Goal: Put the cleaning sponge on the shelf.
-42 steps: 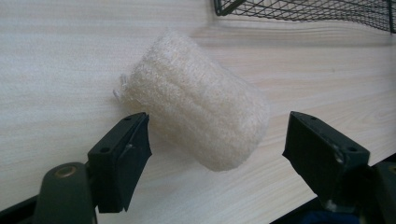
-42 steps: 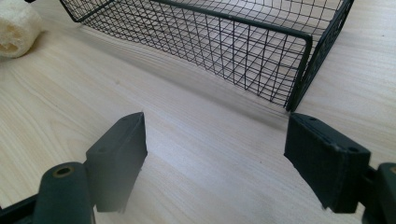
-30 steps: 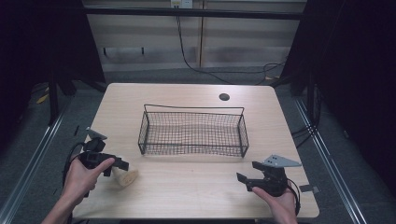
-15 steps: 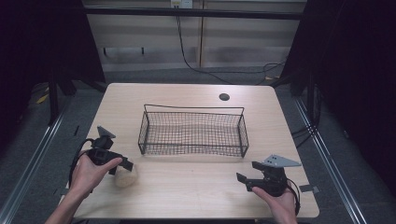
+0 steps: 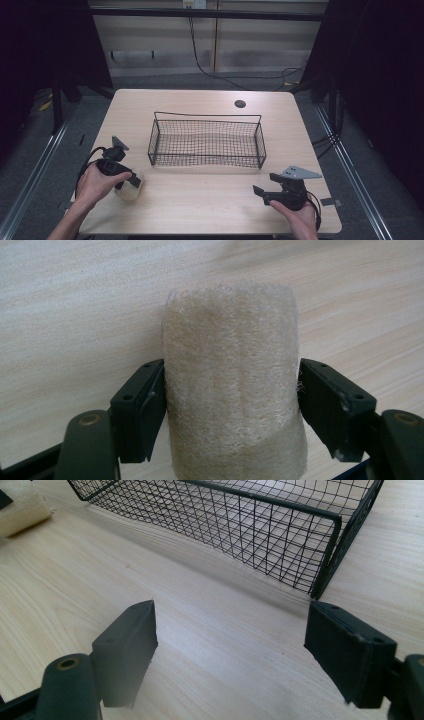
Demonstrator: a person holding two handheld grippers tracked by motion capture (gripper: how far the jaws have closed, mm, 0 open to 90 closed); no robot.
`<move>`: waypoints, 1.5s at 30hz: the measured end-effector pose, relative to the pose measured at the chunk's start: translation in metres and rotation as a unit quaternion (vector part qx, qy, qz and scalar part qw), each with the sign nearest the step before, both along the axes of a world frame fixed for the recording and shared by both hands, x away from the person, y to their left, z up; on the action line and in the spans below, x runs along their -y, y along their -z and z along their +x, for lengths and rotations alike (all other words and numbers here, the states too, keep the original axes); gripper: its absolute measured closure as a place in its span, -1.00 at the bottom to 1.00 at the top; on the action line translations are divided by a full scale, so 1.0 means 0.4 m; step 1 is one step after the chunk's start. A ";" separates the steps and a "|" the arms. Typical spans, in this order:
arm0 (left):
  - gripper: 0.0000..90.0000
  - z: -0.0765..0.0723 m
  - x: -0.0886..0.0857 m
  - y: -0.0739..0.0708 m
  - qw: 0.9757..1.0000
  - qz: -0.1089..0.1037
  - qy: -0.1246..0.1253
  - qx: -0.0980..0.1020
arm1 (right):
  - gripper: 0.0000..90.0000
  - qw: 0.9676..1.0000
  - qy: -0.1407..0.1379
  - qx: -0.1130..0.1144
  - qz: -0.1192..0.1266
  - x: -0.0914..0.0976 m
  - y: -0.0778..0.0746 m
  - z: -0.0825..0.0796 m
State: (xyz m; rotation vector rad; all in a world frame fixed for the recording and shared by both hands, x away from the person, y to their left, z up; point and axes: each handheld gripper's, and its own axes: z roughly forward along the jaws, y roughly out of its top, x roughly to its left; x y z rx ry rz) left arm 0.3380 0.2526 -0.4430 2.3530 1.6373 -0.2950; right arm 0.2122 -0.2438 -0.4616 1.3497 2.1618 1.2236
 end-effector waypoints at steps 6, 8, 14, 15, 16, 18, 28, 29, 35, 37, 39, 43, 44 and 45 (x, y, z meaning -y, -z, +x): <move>-0.35 0.007 0.004 0.008 1.000 -0.001 0.026 -0.012 | -0.53 1.000 0.001 -0.002 -0.001 0.000 0.000 0.000; -0.35 0.010 0.007 0.014 0.999 0.002 0.036 -0.018 | -0.53 1.000 0.001 -0.003 0.000 0.000 0.000 0.000; -0.33 0.013 0.015 0.018 0.999 0.006 0.047 -0.026 | -0.52 1.000 0.002 -0.009 -0.001 0.001 0.001 -0.001; -0.33 0.013 0.019 0.015 0.997 0.021 0.062 -0.029 | -0.52 1.000 0.003 -0.009 -0.001 0.001 0.001 -0.001; -0.32 0.013 0.020 0.013 0.997 0.030 0.066 -0.027 | -0.52 1.000 0.002 -0.009 -0.001 0.001 0.001 0.000; -0.32 0.012 0.022 0.012 0.996 0.039 0.075 -0.026 | -0.52 1.000 0.002 -0.008 -0.001 0.001 0.001 0.000; -0.32 0.002 0.016 -0.003 0.995 0.025 0.097 -0.011 | -0.53 1.000 0.004 -0.008 0.000 0.001 0.001 0.000; -0.32 0.000 0.016 -0.004 0.995 0.026 0.099 -0.009 | -0.53 1.000 0.005 -0.008 -0.001 0.002 0.001 0.000; -0.32 -0.002 0.014 -0.010 0.995 0.022 0.094 -0.004 | -0.53 1.000 0.005 -0.008 0.001 0.002 0.002 0.000; -0.32 -0.002 0.015 -0.018 0.995 0.021 0.099 -0.004 | -0.53 1.000 0.005 -0.007 0.002 0.002 0.001 0.000; -0.32 -0.001 0.014 -0.027 0.995 0.017 0.102 -0.001 | -0.53 1.000 0.006 -0.007 0.002 0.003 0.002 0.000; -0.32 0.002 0.012 -0.046 0.995 0.007 0.103 0.013 | -0.53 1.000 0.006 -0.008 0.003 0.003 0.002 0.000; -0.32 0.002 0.011 -0.050 0.994 0.005 0.104 0.017 | -0.53 1.000 0.006 -0.008 0.003 0.002 0.001 -0.001; -0.32 0.002 0.010 -0.054 0.995 0.003 0.103 0.017 | -0.53 1.000 0.006 -0.008 0.003 0.003 0.001 -0.001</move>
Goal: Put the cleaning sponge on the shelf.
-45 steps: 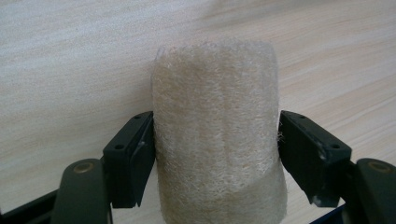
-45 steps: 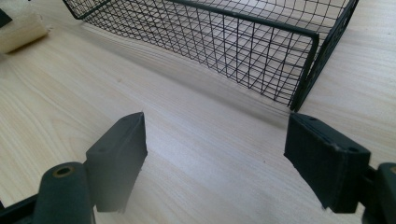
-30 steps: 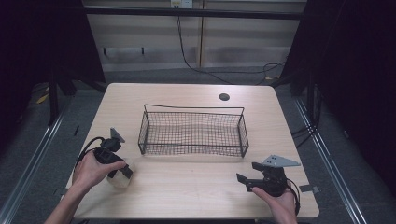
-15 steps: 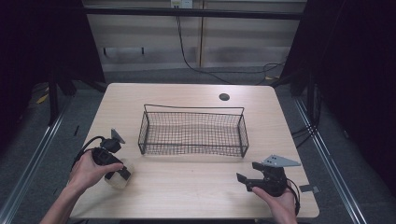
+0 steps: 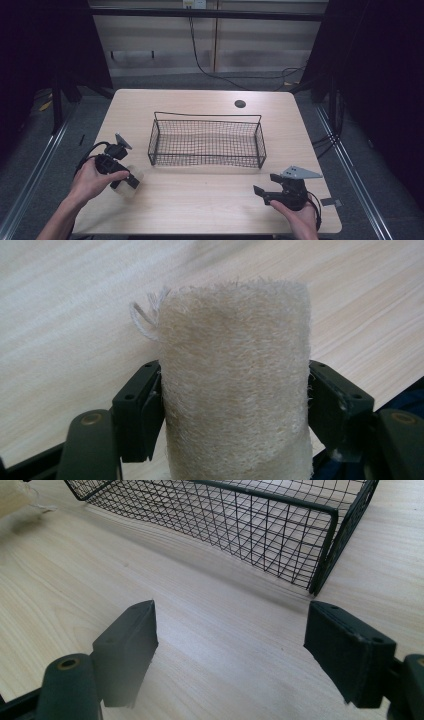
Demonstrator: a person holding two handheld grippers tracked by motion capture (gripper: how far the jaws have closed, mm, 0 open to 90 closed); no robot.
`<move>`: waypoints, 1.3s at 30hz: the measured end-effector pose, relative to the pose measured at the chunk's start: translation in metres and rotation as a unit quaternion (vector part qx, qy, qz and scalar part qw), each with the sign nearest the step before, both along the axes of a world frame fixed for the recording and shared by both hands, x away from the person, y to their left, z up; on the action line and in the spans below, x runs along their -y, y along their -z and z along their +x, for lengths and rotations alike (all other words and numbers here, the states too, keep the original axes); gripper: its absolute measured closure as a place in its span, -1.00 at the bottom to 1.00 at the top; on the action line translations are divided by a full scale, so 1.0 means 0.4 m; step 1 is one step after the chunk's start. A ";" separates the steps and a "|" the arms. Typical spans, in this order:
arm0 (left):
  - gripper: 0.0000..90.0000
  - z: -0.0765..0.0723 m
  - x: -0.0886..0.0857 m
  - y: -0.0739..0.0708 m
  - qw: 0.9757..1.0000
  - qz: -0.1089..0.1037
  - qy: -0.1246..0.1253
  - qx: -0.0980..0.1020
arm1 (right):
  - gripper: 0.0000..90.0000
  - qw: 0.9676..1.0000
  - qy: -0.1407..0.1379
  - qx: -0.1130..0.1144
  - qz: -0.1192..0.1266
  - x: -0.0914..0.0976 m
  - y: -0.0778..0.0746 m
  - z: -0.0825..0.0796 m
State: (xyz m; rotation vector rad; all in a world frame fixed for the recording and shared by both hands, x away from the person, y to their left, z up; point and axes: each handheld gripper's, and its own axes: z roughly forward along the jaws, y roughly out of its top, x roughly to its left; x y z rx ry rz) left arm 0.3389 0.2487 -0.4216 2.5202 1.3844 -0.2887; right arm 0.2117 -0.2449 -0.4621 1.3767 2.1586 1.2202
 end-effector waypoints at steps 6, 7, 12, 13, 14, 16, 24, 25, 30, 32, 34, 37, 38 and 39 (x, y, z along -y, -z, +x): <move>-0.32 -0.002 -0.007 -0.015 1.000 -0.009 0.005 0.004 | -0.53 1.000 0.000 -0.001 0.000 0.000 0.000 -0.001; -0.32 -0.002 -0.007 -0.015 1.000 -0.009 0.005 0.004 | -0.53 1.000 0.000 -0.001 0.000 0.000 0.000 -0.001; -0.32 -0.008 -0.012 -0.025 1.000 -0.018 0.009 0.005 | -0.53 1.000 0.001 -0.001 0.000 0.000 0.000 -0.001; -0.32 -0.009 -0.013 -0.026 1.000 -0.018 0.007 0.003 | -0.53 1.000 0.001 -0.001 0.001 0.000 0.000 -0.001; -0.32 -0.010 -0.014 -0.028 1.000 -0.020 0.007 0.004 | -0.53 1.000 0.001 -0.001 0.000 0.000 0.000 0.000; -0.32 -0.011 -0.019 -0.032 1.000 -0.027 0.010 0.003 | -0.53 1.000 0.001 -0.001 0.001 0.000 0.000 -0.001; -0.32 -0.014 -0.027 -0.066 0.999 -0.031 0.016 0.018 | -0.51 1.000 -0.002 -0.002 0.002 0.000 0.001 0.000; -0.32 -0.013 -0.026 -0.072 0.999 -0.029 0.020 0.022 | -0.51 1.000 -0.002 -0.003 0.002 -0.001 0.000 0.000; -0.32 -0.010 -0.027 -0.099 0.998 -0.040 0.025 0.030 | -0.51 1.000 0.000 -0.003 0.003 0.001 0.000 -0.001; -0.32 -0.007 -0.030 -0.107 0.998 -0.043 0.018 0.033 | -0.51 1.000 -0.002 -0.003 0.003 0.000 0.000 0.000; -0.32 -0.006 -0.031 -0.112 0.998 -0.044 0.016 0.032 | -0.51 1.000 -0.002 -0.003 0.003 0.000 0.000 -0.001; -0.32 -0.005 -0.033 -0.118 0.998 -0.045 0.018 0.028 | -0.51 1.000 -0.001 -0.004 0.004 0.000 0.000 0.000; -0.32 -0.003 -0.033 -0.123 0.999 -0.047 0.015 0.024 | -0.51 1.000 -0.001 -0.004 0.004 0.000 0.000 0.000; -0.32 -0.001 -0.034 -0.126 0.998 -0.049 0.013 0.022 | -0.51 1.000 -0.001 -0.004 0.004 0.000 0.000 0.000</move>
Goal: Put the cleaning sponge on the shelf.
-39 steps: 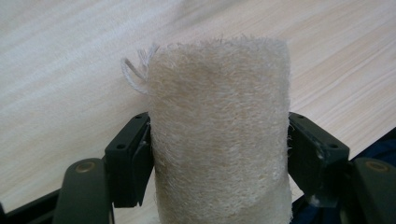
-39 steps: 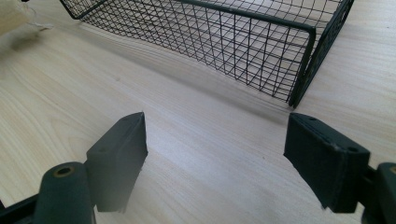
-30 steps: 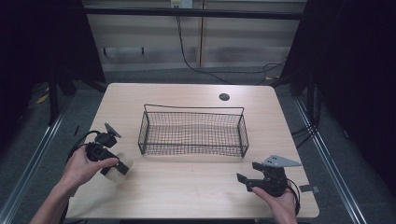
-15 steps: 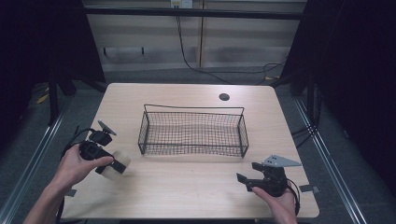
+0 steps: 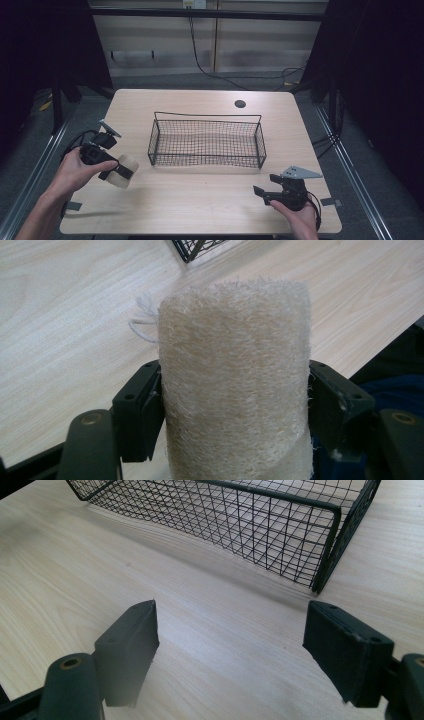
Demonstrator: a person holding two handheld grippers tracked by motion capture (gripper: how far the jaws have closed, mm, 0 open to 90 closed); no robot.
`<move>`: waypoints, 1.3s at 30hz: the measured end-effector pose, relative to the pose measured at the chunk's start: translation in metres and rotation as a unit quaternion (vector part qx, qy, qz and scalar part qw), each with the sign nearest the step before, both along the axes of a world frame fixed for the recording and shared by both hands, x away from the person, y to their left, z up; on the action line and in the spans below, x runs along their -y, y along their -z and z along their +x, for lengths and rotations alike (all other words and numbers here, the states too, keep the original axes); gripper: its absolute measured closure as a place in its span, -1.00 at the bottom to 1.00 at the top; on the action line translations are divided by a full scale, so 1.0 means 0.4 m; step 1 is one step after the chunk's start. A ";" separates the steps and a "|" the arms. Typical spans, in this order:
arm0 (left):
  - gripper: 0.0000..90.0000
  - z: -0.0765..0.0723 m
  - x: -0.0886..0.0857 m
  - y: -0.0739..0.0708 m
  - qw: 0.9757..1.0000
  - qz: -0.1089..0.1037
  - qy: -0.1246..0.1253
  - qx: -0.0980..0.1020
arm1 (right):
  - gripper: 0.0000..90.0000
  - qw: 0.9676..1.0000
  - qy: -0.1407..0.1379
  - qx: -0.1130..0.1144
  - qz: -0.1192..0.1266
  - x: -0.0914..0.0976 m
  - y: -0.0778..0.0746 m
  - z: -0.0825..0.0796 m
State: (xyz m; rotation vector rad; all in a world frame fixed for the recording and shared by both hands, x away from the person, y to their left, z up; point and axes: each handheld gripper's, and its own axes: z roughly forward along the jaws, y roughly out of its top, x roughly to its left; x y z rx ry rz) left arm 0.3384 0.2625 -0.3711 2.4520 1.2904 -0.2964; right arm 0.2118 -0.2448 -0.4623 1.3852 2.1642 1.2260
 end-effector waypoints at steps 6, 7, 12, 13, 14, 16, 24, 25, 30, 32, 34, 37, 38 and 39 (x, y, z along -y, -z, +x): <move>-0.32 0.001 0.002 -0.017 1.000 -0.005 0.010 -0.005 | -0.51 1.000 0.000 0.000 0.001 0.000 0.000 0.000; -0.32 0.002 0.002 -0.021 1.000 -0.002 0.015 -0.002 | -0.52 1.000 0.000 -0.001 0.002 0.001 0.000 0.000; -0.32 0.003 0.001 -0.050 1.000 -0.016 0.017 0.005 | -0.52 1.000 0.000 -0.001 0.002 0.000 -0.001 -0.001; -0.32 0.005 0.002 -0.055 1.000 -0.017 0.019 0.006 | -0.52 1.000 0.001 -0.001 0.002 0.001 -0.001 -0.001; -0.32 0.006 0.003 -0.060 1.000 -0.016 0.019 0.005 | -0.52 1.000 0.001 0.000 0.002 0.001 -0.001 -0.002; -0.32 0.007 0.007 -0.071 1.000 -0.016 0.022 0.007 | -0.53 1.000 0.002 -0.002 0.002 0.002 0.000 -0.002; -0.32 0.013 0.026 -0.113 0.999 -0.010 0.032 0.016 | -0.53 1.000 0.002 -0.002 0.003 0.002 0.000 -0.002; -0.32 0.014 0.029 -0.117 0.999 -0.010 0.032 0.018 | -0.53 1.000 0.002 -0.002 0.004 0.002 0.000 -0.002; -0.32 0.020 0.039 -0.139 0.999 -0.009 0.040 0.020 | -0.53 1.000 0.003 -0.001 0.005 0.002 0.000 -0.002; -0.32 0.020 0.042 -0.143 0.999 -0.008 0.037 0.018 | -0.53 1.000 0.003 -0.001 0.004 0.002 -0.001 -0.001; -0.32 0.022 0.049 -0.150 0.999 -0.012 0.041 0.019 | -0.53 1.000 0.002 -0.002 0.005 0.001 -0.001 -0.001; -0.32 0.028 0.053 -0.154 0.999 -0.007 0.045 0.014 | -0.51 1.000 0.000 -0.002 0.006 0.001 -0.001 -0.002; -0.32 0.028 0.053 -0.154 0.999 -0.007 0.045 0.014 | -0.52 1.000 0.000 -0.001 0.006 0.001 -0.001 -0.002; -0.32 0.033 0.057 -0.153 0.999 -0.012 0.041 0.008 | -0.52 1.000 0.000 0.000 0.007 0.001 -0.001 -0.002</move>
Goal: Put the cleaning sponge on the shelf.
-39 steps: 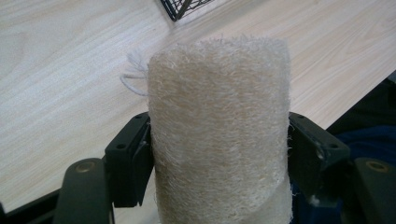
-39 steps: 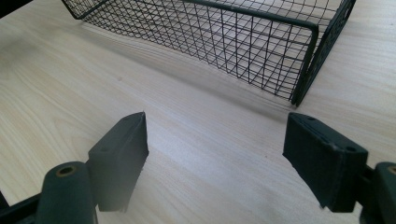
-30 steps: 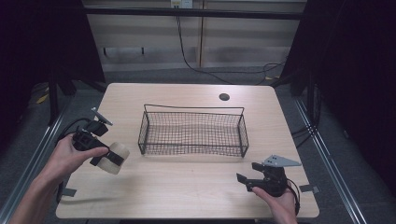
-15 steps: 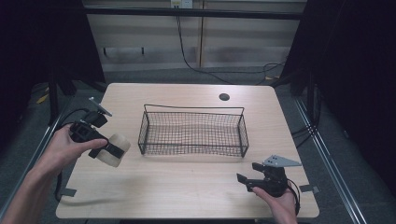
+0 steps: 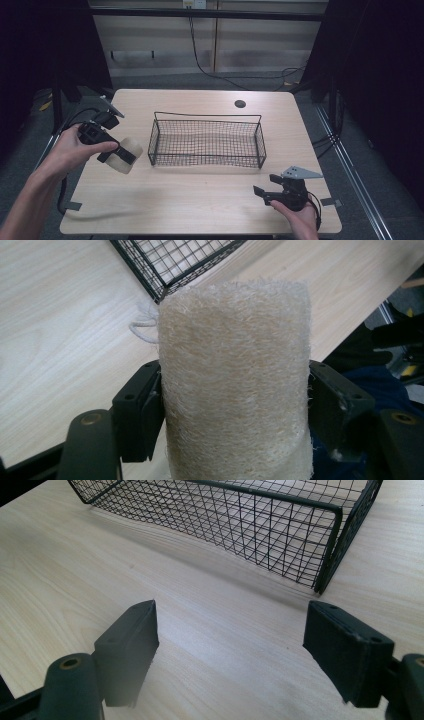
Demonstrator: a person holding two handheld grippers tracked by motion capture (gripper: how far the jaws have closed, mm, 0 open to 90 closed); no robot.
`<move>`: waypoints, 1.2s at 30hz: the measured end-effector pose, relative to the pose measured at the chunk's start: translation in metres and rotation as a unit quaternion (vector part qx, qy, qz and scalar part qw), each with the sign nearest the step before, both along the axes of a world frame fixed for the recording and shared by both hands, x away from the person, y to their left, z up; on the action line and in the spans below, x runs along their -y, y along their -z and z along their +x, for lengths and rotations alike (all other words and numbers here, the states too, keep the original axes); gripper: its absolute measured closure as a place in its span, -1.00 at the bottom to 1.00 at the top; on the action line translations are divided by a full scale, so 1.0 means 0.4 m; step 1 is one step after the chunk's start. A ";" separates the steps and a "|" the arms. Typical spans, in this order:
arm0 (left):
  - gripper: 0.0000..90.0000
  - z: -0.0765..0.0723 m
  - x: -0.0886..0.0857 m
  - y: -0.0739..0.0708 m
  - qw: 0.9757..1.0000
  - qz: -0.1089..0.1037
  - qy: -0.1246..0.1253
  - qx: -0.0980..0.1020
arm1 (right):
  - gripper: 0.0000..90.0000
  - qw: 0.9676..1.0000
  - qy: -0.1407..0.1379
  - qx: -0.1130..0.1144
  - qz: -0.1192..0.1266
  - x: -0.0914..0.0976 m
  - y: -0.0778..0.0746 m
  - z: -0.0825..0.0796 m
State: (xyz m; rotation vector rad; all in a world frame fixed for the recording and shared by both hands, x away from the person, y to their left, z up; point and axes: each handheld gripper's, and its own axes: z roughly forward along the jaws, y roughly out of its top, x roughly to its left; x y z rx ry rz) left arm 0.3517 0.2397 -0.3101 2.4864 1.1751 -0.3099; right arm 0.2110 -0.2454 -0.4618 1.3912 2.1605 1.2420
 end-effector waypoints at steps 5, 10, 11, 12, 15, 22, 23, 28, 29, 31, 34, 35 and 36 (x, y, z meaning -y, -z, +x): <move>-0.32 0.016 0.005 -0.010 1.000 -0.005 -0.017 -0.001 | -0.52 1.000 0.000 0.000 0.001 0.001 -0.001 0.000; -0.32 0.024 0.027 -0.019 1.000 -0.004 -0.029 0.001 | -0.53 1.000 0.000 0.000 0.000 0.000 -0.001 0.000; -0.32 0.026 0.032 -0.022 1.000 -0.001 -0.028 0.001 | -0.53 1.000 -0.001 0.000 0.000 0.000 -0.001 0.001; -0.32 0.029 0.036 -0.024 1.000 -0.003 -0.029 0.002 | -0.53 1.000 0.000 0.000 0.000 0.000 -0.001 0.001; -0.32 0.034 0.044 -0.027 0.999 -0.009 -0.033 0.000 | -0.53 1.000 -0.001 0.001 0.000 0.000 -0.001 0.000; -0.32 0.059 0.081 -0.027 0.999 -0.008 -0.043 -0.009 | -0.54 1.000 -0.001 0.000 0.000 0.000 -0.001 0.000; -0.32 0.061 0.086 -0.028 0.999 -0.013 -0.047 -0.010 | -0.54 1.000 -0.001 0.000 0.000 0.000 -0.001 0.000; -0.32 0.072 0.095 -0.037 0.998 -0.019 -0.061 -0.011 | -0.54 1.000 -0.001 0.001 0.000 0.001 -0.002 -0.001; -0.32 0.074 0.098 -0.040 0.998 -0.019 -0.065 -0.009 | -0.54 1.000 -0.001 0.001 0.000 0.001 -0.002 -0.001; -0.32 0.076 0.100 -0.042 0.998 -0.019 -0.065 -0.010 | -0.54 1.000 -0.001 0.001 0.000 0.001 -0.002 -0.001; -0.32 0.083 0.120 -0.053 0.997 -0.012 -0.075 -0.011 | -0.54 1.000 -0.001 0.000 0.000 0.000 -0.001 0.000; -0.32 0.086 0.125 -0.054 0.997 -0.010 -0.080 -0.013 | -0.54 1.000 -0.001 0.000 0.000 0.000 -0.001 0.000; -0.32 0.090 0.130 -0.055 0.996 -0.007 -0.086 -0.016 | -0.54 1.000 -0.002 -0.001 0.000 0.000 -0.001 0.000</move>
